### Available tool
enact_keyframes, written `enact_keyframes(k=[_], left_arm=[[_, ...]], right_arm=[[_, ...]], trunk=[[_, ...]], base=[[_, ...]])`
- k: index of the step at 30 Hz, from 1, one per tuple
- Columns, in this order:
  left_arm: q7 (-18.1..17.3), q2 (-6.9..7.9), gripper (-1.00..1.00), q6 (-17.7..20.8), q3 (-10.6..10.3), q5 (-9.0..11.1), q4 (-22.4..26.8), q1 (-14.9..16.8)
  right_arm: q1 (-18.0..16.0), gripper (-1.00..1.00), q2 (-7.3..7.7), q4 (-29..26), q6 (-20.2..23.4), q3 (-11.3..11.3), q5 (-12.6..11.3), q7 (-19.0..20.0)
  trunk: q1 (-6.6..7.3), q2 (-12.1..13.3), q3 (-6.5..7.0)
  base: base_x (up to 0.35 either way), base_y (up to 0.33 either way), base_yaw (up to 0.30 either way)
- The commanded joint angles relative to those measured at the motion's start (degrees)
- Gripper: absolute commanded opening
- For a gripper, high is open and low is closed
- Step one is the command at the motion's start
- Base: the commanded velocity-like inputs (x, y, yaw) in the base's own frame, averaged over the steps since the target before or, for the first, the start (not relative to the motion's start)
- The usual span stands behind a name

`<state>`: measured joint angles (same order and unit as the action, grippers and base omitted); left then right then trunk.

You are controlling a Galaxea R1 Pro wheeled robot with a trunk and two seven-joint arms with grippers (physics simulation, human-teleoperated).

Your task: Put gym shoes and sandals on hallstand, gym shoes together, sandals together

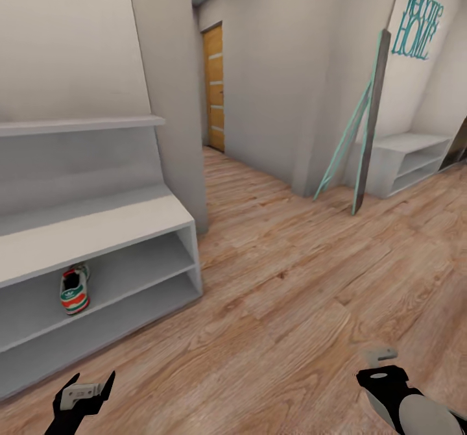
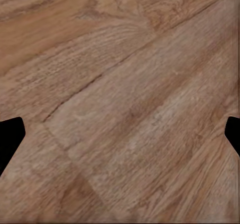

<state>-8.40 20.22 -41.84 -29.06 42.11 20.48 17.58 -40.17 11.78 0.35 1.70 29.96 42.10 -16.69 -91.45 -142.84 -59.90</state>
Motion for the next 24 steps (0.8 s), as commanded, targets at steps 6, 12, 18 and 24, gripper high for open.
enact_keyframes(k=[6,12,18,24], left_arm=[[0.0,0.00,1.00,0.0,0.0,0.0,0.0,0.0],[0.0,0.00,1.00,0.0,-0.1,0.0,0.0,0.0],[0.0,0.00,1.00,0.0,-0.1,-0.1,0.0,0.0],[0.0,0.00,1.00,0.0,-0.1,-0.1,0.0,0.0]], right_arm=[[0.0,1.00,0.00,0.0,0.0,0.0,0.0,0.0],[0.0,1.00,0.00,0.0,0.0,0.0,0.0,0.0],[0.0,1.00,0.00,0.0,0.0,0.0,0.0,0.0],[0.0,1.00,0.00,0.0,0.0,0.0,0.0,0.0]], trunk=[[0.00,0.0,0.22],[0.00,0.0,0.45],[0.00,0.0,0.68],[0.00,0.0,0.91]], base=[[0.000,0.000,-0.277],[0.000,-0.002,-0.277],[0.000,-0.142,-0.277],[0.001,-0.278,-0.277]])
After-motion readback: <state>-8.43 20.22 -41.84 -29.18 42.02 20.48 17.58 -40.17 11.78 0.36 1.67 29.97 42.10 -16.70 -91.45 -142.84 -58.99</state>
